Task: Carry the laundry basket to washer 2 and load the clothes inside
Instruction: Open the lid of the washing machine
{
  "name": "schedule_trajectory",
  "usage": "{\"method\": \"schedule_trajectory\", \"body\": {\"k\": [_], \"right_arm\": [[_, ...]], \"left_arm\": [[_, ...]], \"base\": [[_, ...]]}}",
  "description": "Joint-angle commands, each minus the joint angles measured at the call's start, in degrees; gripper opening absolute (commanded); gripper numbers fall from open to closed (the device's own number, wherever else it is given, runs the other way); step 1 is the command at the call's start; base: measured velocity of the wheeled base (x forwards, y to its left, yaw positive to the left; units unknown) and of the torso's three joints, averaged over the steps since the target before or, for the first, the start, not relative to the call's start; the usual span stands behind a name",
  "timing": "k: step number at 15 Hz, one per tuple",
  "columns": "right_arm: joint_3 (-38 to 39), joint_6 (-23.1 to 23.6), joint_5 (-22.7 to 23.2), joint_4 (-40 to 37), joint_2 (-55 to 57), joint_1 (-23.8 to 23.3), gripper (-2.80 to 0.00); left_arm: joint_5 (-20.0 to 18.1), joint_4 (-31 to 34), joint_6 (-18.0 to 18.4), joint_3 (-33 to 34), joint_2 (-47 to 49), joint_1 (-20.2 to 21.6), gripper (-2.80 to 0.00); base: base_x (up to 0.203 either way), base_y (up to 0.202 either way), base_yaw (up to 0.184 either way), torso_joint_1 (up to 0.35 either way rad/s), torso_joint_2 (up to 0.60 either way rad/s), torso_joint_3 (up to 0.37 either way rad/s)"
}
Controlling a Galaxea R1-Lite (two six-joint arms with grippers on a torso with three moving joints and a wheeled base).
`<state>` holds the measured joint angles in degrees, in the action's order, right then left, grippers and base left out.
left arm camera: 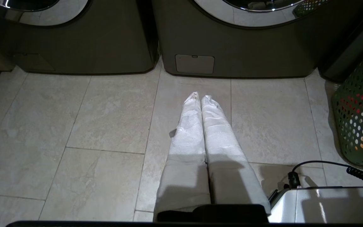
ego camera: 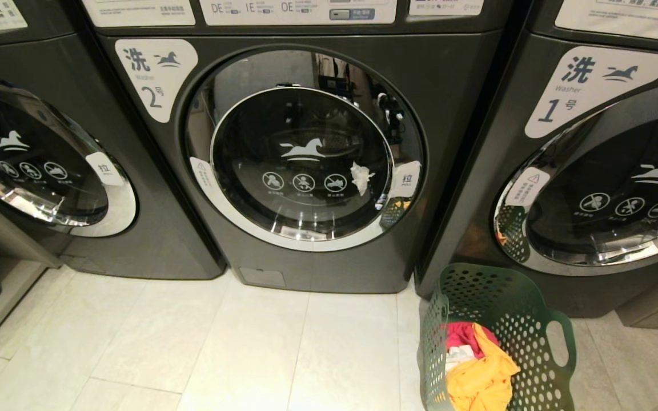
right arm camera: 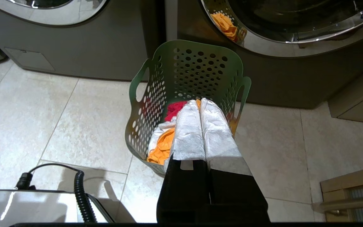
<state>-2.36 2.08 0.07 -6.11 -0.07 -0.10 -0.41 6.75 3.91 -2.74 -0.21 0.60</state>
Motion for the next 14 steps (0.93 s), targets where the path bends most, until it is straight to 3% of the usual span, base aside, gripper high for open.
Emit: {"method": "schedule_trajectory", "body": {"k": [1,14], "right_arm": [[-0.01,0.2,0.01,0.0,0.07,0.01,-2.8],[-0.01,-0.24,0.01,-0.04,0.07,0.01,-2.8]], "left_arm": [[-0.02,0.01,0.04,0.02,0.21,0.02,-2.8],[0.06,-0.07,-0.31,0.11,0.21,0.02,-2.8]], "base": [[0.0,0.0,0.0,-0.002,0.0,0.207],[0.0,0.0,0.0,0.001,0.0,0.181]]}}
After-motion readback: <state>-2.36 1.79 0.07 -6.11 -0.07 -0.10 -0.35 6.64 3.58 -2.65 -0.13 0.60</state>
